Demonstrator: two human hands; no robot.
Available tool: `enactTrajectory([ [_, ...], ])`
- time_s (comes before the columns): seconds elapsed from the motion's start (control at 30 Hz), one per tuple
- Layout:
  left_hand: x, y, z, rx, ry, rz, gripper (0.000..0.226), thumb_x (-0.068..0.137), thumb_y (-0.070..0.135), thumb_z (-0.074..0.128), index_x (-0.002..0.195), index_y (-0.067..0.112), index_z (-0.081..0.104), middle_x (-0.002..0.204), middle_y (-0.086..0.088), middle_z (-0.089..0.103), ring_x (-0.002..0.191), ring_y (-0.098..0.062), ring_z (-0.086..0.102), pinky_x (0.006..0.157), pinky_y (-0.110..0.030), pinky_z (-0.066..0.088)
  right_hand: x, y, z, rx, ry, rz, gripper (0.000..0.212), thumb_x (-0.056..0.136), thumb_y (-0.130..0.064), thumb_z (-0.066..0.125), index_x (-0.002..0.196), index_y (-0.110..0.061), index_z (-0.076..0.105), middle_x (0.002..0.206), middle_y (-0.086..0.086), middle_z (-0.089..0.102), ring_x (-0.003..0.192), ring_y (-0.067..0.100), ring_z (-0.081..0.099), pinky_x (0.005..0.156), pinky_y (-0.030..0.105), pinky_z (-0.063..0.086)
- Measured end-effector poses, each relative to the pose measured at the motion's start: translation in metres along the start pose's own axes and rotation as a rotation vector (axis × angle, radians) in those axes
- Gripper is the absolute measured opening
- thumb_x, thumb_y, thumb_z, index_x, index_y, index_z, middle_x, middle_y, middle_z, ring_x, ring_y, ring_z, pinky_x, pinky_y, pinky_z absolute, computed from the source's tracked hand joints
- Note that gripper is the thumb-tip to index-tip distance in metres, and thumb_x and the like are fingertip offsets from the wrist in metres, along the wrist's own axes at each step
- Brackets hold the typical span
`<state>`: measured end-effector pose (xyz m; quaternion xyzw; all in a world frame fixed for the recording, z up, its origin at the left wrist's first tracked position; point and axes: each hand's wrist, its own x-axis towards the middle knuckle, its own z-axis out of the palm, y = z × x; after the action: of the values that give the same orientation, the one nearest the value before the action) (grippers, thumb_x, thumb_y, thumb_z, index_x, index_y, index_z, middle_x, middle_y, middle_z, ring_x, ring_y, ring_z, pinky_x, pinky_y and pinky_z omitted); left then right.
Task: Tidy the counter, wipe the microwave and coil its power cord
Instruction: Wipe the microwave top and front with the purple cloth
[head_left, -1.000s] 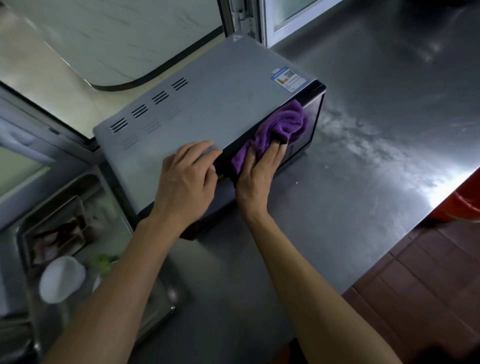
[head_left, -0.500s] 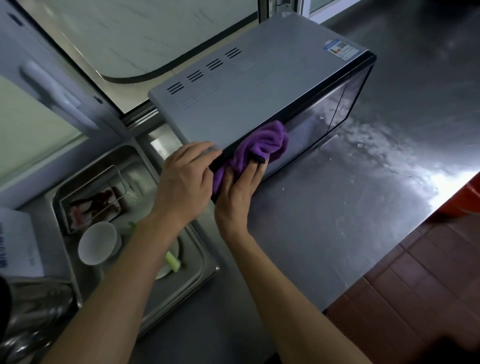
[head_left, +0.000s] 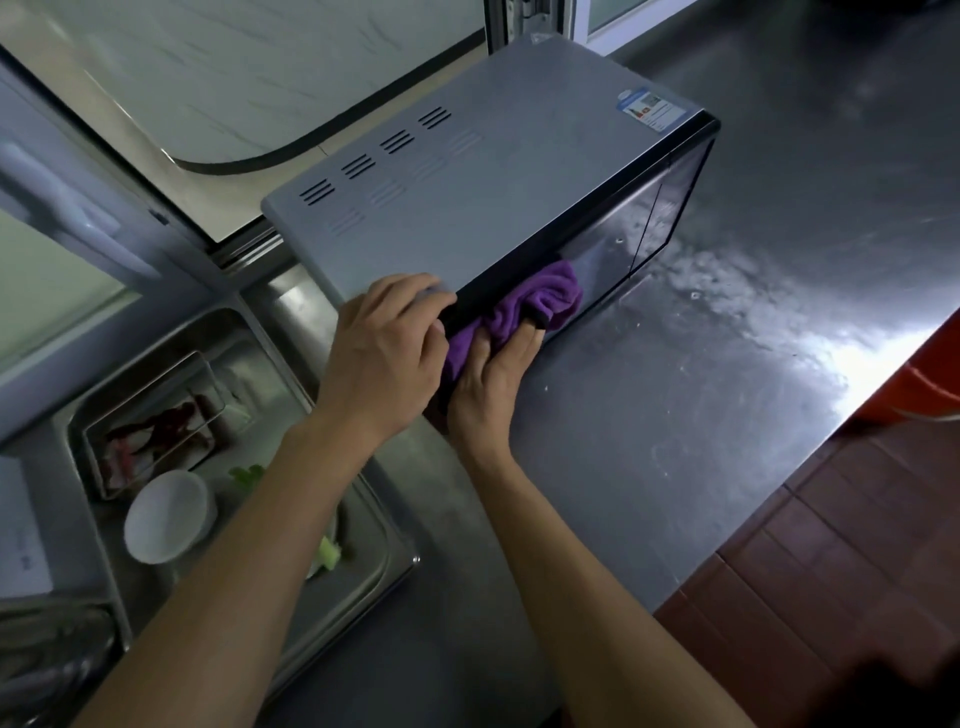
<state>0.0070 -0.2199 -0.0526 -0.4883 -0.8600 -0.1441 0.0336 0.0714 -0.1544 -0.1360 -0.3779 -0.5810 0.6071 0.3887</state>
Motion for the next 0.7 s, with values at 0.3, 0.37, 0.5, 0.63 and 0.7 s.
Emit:
enactTrajectory([
  [0.3, 0.088, 0.060, 0.033, 0.054, -0.046, 0.060, 0.045, 0.100, 0.030, 0.034, 0.135, 0.016, 0.057, 0.143, -0.005, 0.052, 0.135, -0.021, 0.044, 0.106, -0.045, 0.040, 0.093, 0.009, -0.041, -0.022, 0.046, -0.032, 0.041, 0.101, -0.020, 0.040, 0.139, -0.004, 0.035, 0.143, 0.015, 0.033, 0.130, 0.031, 0.039, 0.110, 0.052, 0.034],
  [0.37, 0.108, 0.072, 0.039, 0.055, -0.040, 0.071, 0.046, 0.099, 0.030, 0.033, 0.134, 0.015, 0.058, 0.142, -0.006, 0.054, 0.134, -0.022, 0.045, 0.105, -0.045, 0.041, 0.120, 0.010, -0.053, -0.041, 0.055, -0.033, 0.042, 0.101, -0.022, 0.038, 0.140, -0.005, 0.035, 0.146, 0.013, 0.031, 0.136, 0.027, 0.035, 0.114, 0.049, 0.031],
  [0.5, 0.139, 0.091, 0.051, 0.051, -0.032, 0.073, 0.045, 0.098, 0.028, 0.036, 0.133, 0.014, 0.060, 0.141, -0.006, 0.054, 0.133, -0.023, 0.046, 0.104, -0.046, 0.041, 0.168, 0.008, -0.075, -0.032, 0.099, -0.042, 0.040, 0.102, -0.018, 0.036, 0.139, -0.005, 0.037, 0.150, 0.010, 0.030, 0.139, 0.017, 0.030, 0.120, 0.038, 0.023],
  [0.63, 0.149, 0.099, 0.060, 0.057, 0.001, 0.054, 0.042, 0.097, 0.026, 0.039, 0.131, 0.014, 0.061, 0.140, -0.006, 0.055, 0.132, -0.023, 0.047, 0.104, -0.045, 0.041, 0.194, 0.011, -0.085, -0.010, 0.123, -0.010, 0.049, 0.099, -0.032, 0.033, 0.141, -0.006, 0.035, 0.151, 0.013, 0.030, 0.142, 0.020, 0.027, 0.120, 0.043, 0.021],
  [0.7, 0.149, 0.099, 0.063, 0.066, 0.013, 0.054, 0.041, 0.098, 0.025, 0.040, 0.132, 0.013, 0.060, 0.140, -0.006, 0.055, 0.132, -0.024, 0.047, 0.104, -0.045, 0.041, 0.196, 0.012, -0.087, 0.004, 0.124, -0.004, 0.049, 0.098, -0.036, 0.033, 0.140, -0.010, 0.036, 0.149, 0.012, 0.031, 0.140, 0.022, 0.030, 0.118, 0.047, 0.024],
])
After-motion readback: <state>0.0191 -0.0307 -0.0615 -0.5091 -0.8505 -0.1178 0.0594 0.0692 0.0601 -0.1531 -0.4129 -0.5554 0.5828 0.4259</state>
